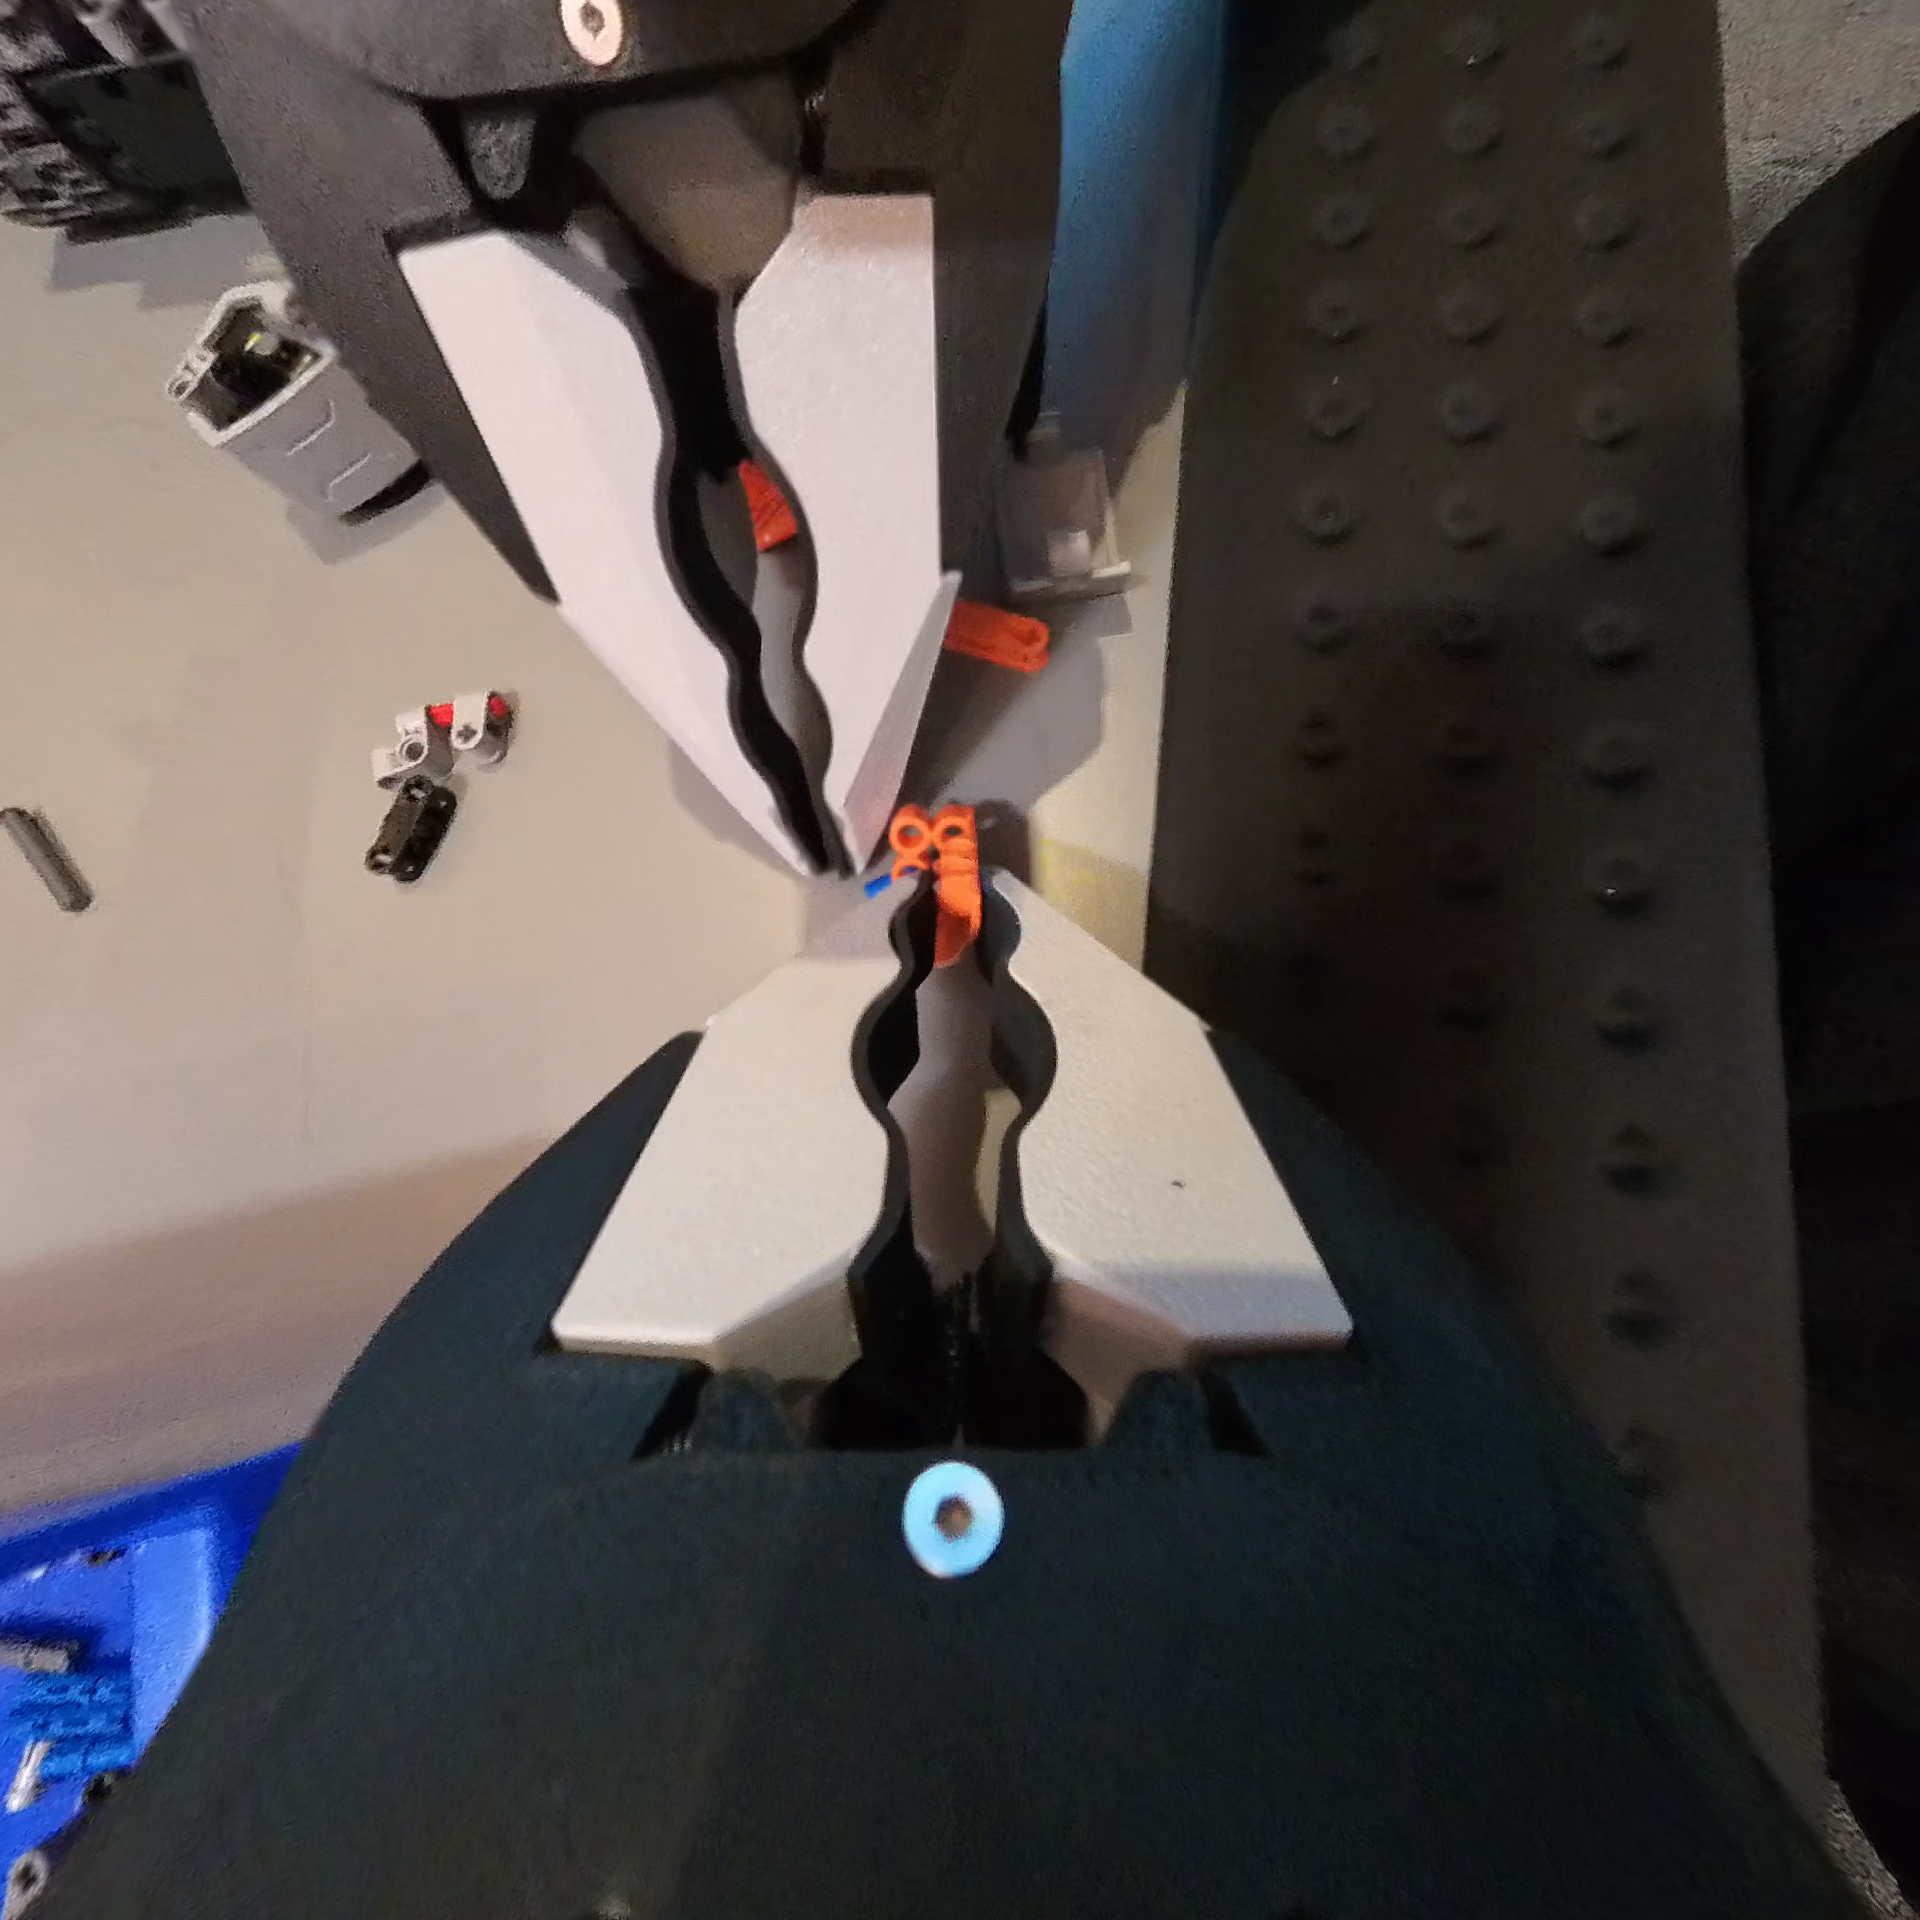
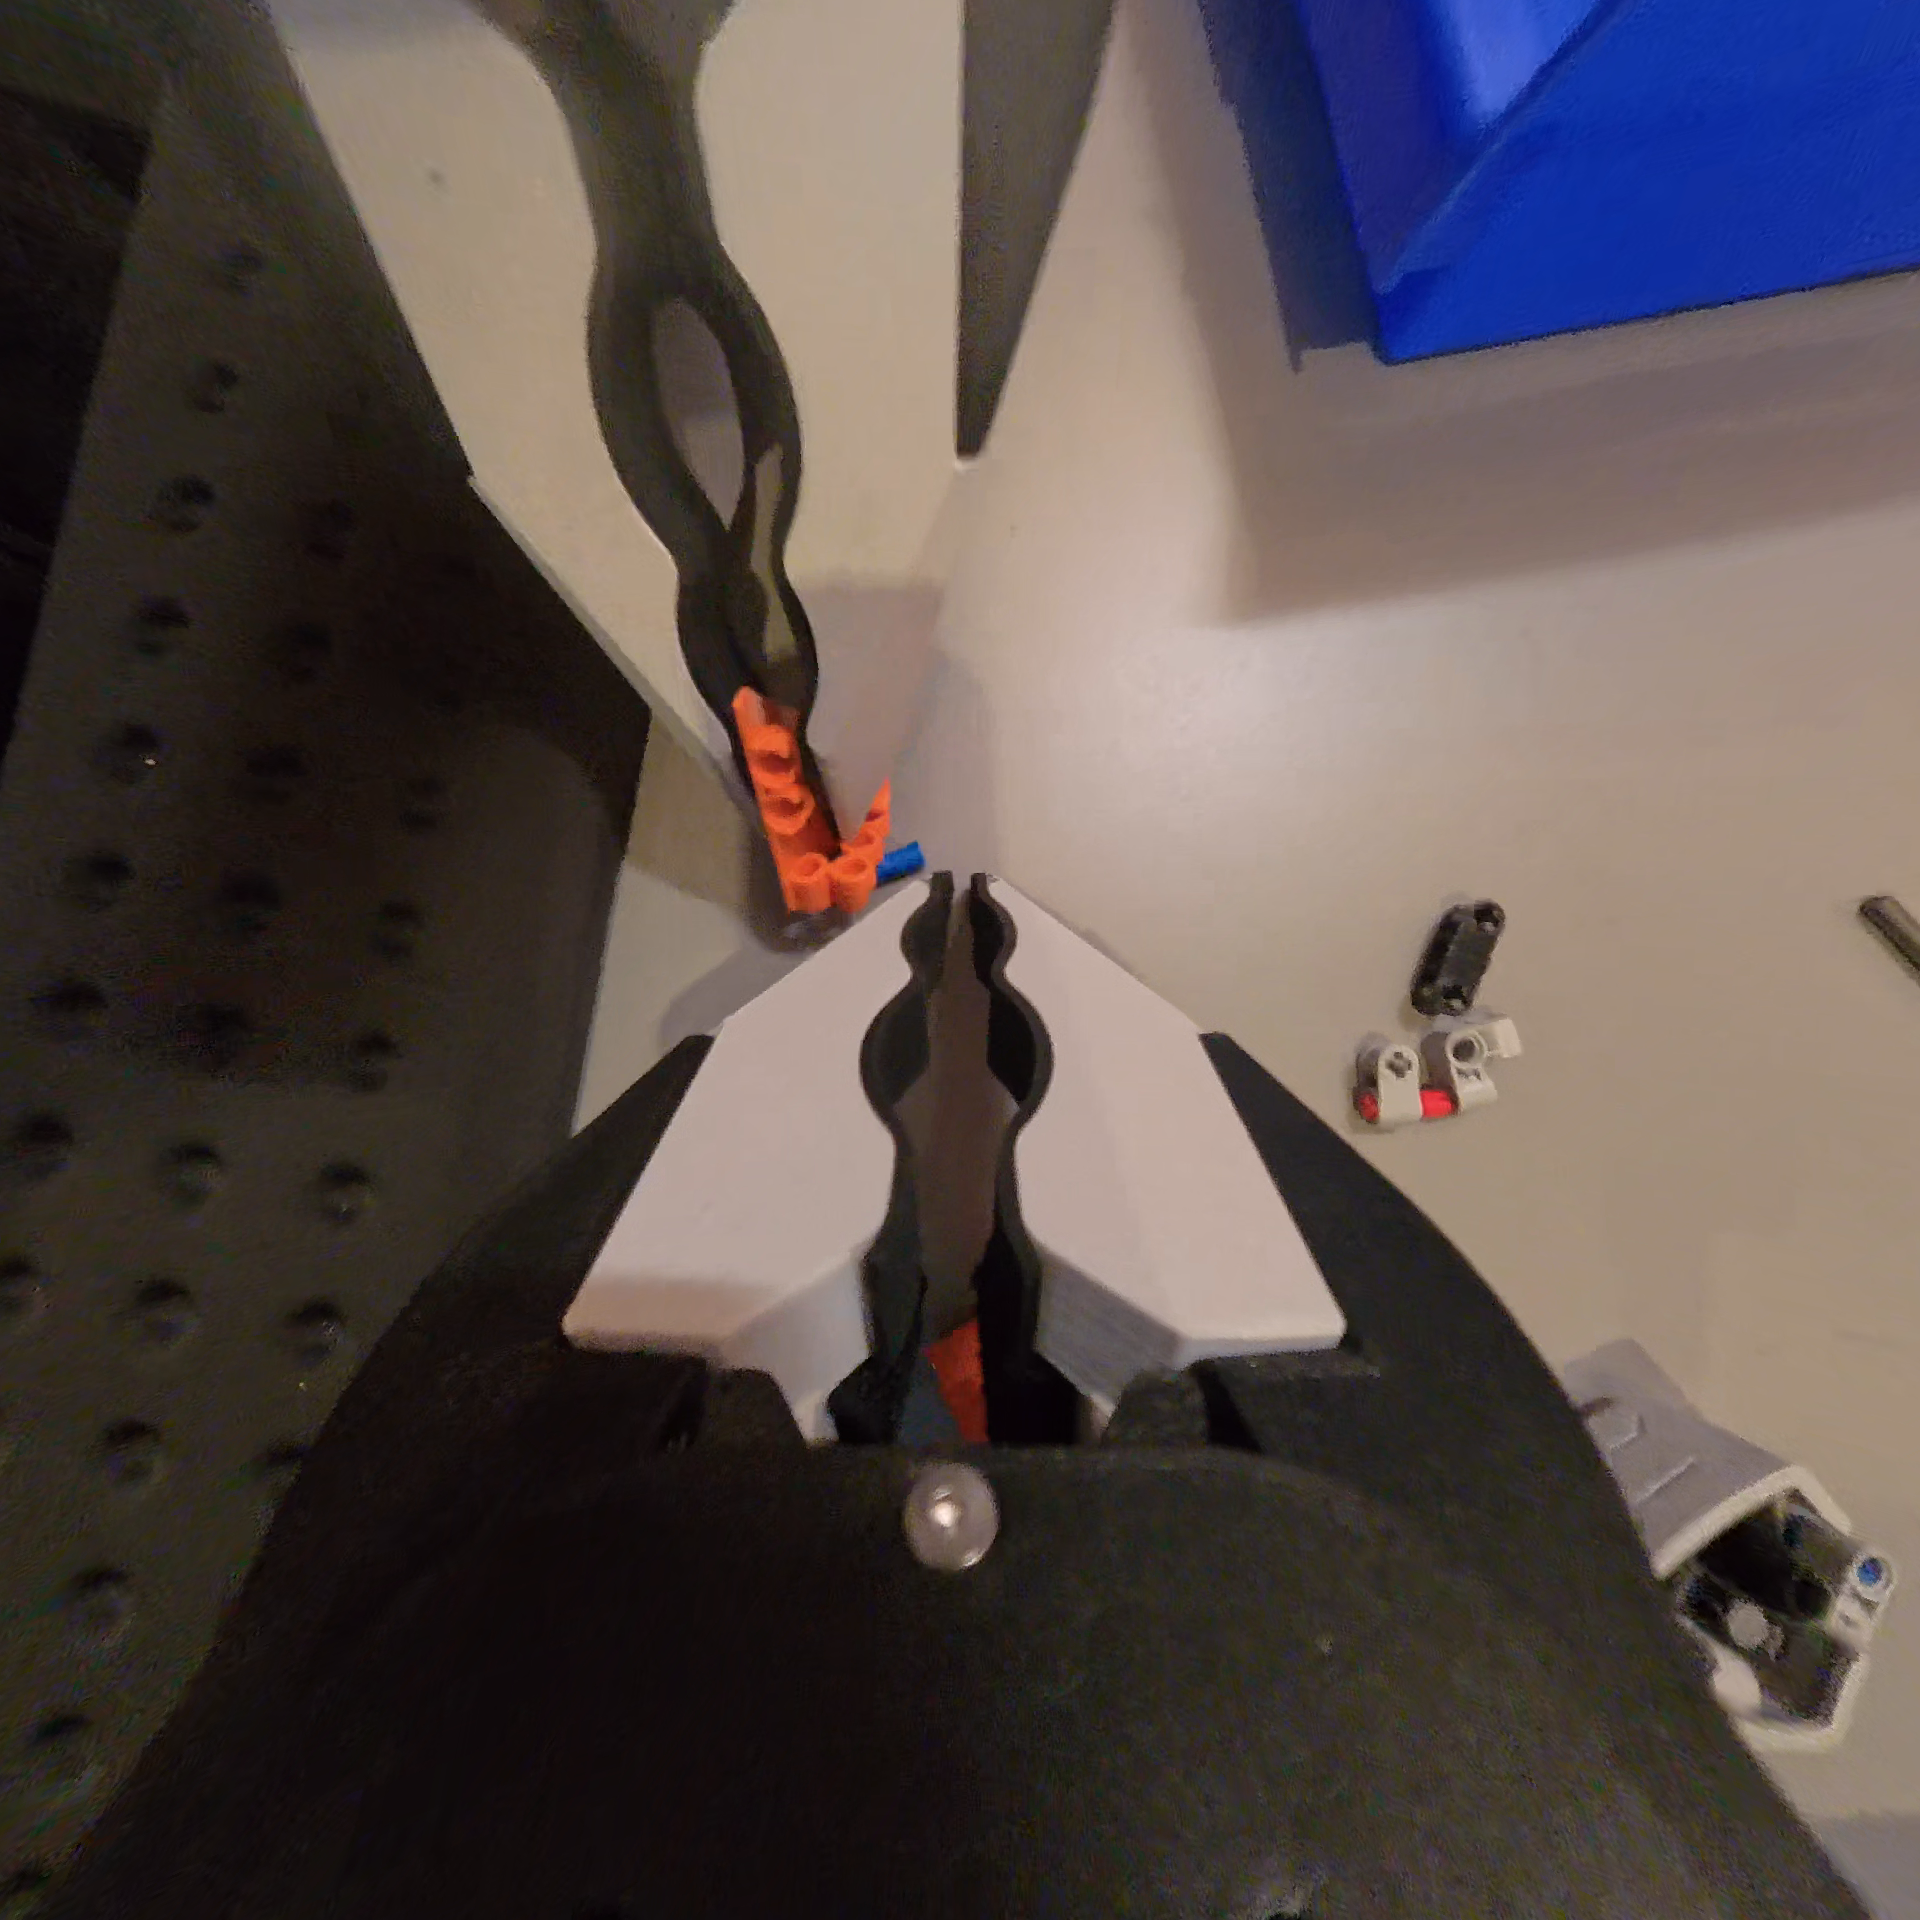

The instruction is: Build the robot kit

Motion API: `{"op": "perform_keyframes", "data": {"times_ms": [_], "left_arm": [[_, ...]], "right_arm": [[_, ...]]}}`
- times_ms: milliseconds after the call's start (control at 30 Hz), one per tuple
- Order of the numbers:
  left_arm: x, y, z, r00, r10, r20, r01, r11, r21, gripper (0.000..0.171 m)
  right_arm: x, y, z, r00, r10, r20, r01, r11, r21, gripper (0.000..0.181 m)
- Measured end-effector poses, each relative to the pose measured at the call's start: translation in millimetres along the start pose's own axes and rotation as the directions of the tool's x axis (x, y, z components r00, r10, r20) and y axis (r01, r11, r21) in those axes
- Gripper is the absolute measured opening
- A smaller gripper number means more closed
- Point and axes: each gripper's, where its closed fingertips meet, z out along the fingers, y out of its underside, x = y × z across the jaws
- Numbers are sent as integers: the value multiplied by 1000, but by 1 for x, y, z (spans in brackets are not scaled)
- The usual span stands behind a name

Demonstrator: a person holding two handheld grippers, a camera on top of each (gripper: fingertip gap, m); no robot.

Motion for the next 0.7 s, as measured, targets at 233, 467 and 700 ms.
{"op": "perform_keyframes", "data": {"times_ms": [233, 467, 700], "left_arm": [[-13, 12, -25, 994, -82, 69, 78, 995, 59, 4], [-13, 17, -26, 993, -94, 73, 88, 993, 81, 4], [-14, 14, -26, 994, -91, 58, 84, 990, 112, 4]], "right_arm": [[-13, 1, -8, 990, 114, 80, -112, 993, -26, 25], [-10, 1, 0, 991, 129, -22, -130, 990, -62, 5], [-9, 8, -15, 988, 144, -54, -145, 989, -16, 21]]}}
